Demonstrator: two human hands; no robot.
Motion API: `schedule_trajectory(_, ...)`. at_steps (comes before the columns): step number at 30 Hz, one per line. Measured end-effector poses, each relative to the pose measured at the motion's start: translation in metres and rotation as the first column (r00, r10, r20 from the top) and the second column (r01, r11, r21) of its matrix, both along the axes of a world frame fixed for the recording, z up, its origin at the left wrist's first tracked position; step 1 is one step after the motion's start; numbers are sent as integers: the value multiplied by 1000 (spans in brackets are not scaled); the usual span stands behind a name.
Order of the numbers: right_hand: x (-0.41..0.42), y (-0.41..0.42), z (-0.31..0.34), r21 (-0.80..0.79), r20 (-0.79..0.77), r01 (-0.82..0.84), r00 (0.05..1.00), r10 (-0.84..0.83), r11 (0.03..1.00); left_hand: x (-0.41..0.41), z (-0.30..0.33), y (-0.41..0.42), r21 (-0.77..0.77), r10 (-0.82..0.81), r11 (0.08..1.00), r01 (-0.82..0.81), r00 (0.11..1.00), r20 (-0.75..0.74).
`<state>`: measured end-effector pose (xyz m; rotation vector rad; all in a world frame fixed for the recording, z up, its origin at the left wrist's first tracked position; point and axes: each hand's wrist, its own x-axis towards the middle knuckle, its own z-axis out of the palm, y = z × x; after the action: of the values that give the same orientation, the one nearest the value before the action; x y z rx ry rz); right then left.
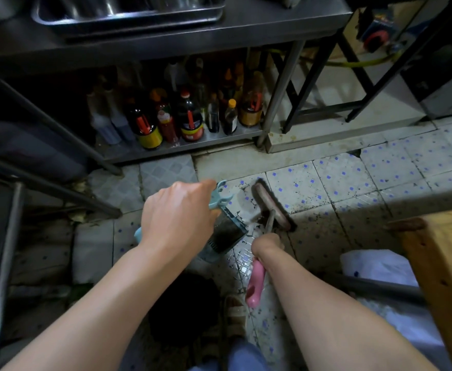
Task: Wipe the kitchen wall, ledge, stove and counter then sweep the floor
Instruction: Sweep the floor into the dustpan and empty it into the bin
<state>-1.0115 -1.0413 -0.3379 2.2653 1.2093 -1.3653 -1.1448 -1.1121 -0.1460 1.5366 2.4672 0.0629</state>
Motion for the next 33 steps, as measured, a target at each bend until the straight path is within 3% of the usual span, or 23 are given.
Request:
schedule_trajectory(10,29,4,-8,-39,19,78,997,-77,996,7,-12,-8,-24,6,1000,-6,1000,5)
schedule_trajectory(14,18,-7,-19,-56,-90,83,992,-88,995,-4,-21,-15,-30,-8,1000,8,1000,21)
schedule_trajectory(19,-14,-31,-36,-37,-93,284,954,-287,958,-31,-25,-34,-27,-51,998,52,998,33)
schedule_trajectory(27,-84,-70,-23,-71,-240,174,953,-187,982,-89,-26,-68,-20,-133,991,133,991,27)
schedule_trajectory(33,-116,-84,-18,-26,-121,171,978,-173,985,-120,-24,-86,-16,-134,991,135,991,28)
